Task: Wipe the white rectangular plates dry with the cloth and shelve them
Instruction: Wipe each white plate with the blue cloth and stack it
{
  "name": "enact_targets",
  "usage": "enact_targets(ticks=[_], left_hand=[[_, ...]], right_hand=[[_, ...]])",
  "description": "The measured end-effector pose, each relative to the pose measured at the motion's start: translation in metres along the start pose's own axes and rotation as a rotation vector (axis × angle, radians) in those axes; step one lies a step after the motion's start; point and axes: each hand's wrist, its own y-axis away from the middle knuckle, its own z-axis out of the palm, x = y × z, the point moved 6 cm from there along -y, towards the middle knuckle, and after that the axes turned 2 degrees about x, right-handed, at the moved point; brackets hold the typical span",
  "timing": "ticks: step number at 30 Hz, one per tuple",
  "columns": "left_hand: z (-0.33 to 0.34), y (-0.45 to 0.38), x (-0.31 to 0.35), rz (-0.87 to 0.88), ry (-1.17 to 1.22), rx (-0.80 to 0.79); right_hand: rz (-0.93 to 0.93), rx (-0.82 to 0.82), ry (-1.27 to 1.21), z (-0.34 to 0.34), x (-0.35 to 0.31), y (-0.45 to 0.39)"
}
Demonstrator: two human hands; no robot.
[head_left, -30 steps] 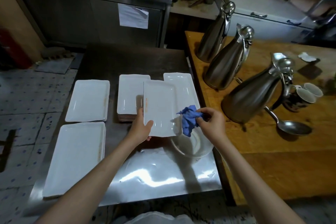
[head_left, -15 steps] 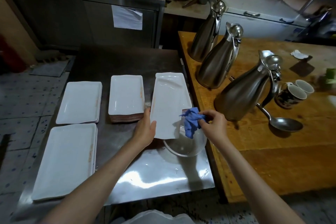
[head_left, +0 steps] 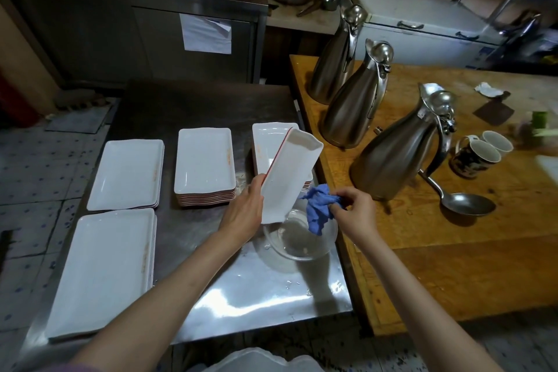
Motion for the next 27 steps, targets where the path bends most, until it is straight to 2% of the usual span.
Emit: enact_targets(ticks=[5,11,17,20,22,27], left_hand=[[0.001,-0.001,0.004,-0.008,0.000,-0.010],[0.006,0.000,-0.006,-0.250,0.439,-0.035],[0.005,0.002,-0.007,-0.335,0.626,-0.063],[0.007,0.004,-0.007,-0.378,0.707,-0.059],[0.007,0.004,-0.007,-0.398,0.733,-0.031],[0.006,0.002,-0.013,-0.472,0.806,0.001]], right_hand=[[0.019,-0.010,0.003,0.001,0.004,0.001],[0.032,-0.005,-0.031,0.002,0.004,0.007],[0.002,0.068,-0.077,0.007,-0.009,0.012],[-0.086,0.124,0.013,0.010,-0.020,0.013],[-0.198,0.091,0.085,0.018,-0.031,0.016],[-0.372,-0.120,0.252,0.040,-0.042,0.026]])
